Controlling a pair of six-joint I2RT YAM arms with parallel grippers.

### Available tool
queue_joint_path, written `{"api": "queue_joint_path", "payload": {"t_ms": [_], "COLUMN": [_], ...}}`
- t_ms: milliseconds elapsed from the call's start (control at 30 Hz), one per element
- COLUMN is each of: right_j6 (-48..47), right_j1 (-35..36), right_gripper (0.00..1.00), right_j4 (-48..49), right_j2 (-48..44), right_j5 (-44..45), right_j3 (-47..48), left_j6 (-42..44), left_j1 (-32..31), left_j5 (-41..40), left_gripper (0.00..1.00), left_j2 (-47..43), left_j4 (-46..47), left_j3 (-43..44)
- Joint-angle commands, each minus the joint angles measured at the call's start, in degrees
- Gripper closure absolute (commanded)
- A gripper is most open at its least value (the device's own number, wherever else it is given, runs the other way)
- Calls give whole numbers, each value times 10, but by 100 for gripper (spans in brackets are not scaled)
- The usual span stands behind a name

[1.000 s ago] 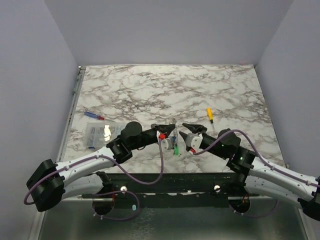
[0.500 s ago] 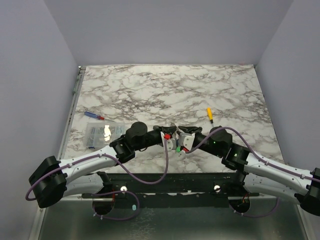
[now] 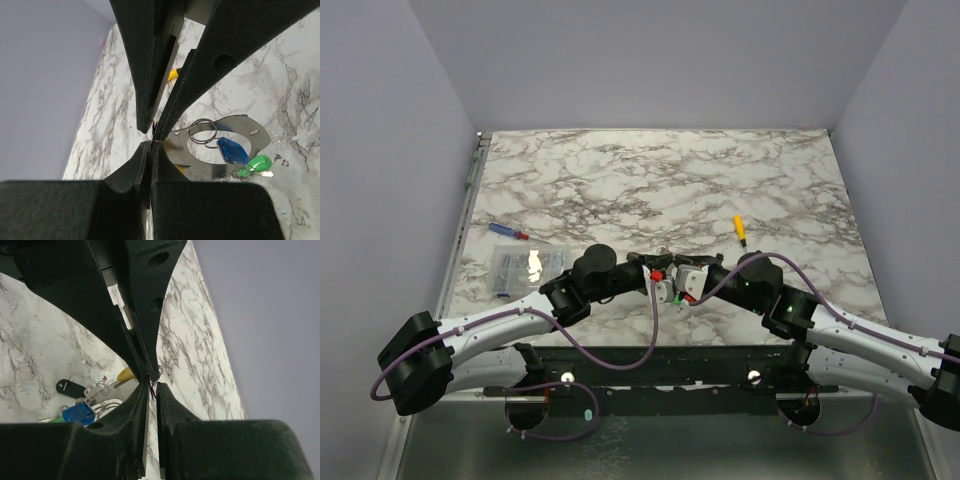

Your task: Put the keys on the keyring

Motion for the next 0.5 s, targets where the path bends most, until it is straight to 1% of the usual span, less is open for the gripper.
{"api": "queue_joint_path", "payload": {"t_ms": [0,167,467], "right_j6": [-1,-1,-2], "right_j1": [5,5,6], "right_gripper": [81,81,99], "right_j4": [-3,-4,-10], "right_j2": [3,2,8], "right_j5": [18,22,23], "right_j3": [14,12,14], "left_j6": [11,13,18], "left_j1": [-6,-6,-9], "left_j5": [-4,2,7], "left_gripper": [100,100,100], "left_j2": [-10,-13,-18], "left_j4": [9,9,8], "left_j3": [20,19,17]}}
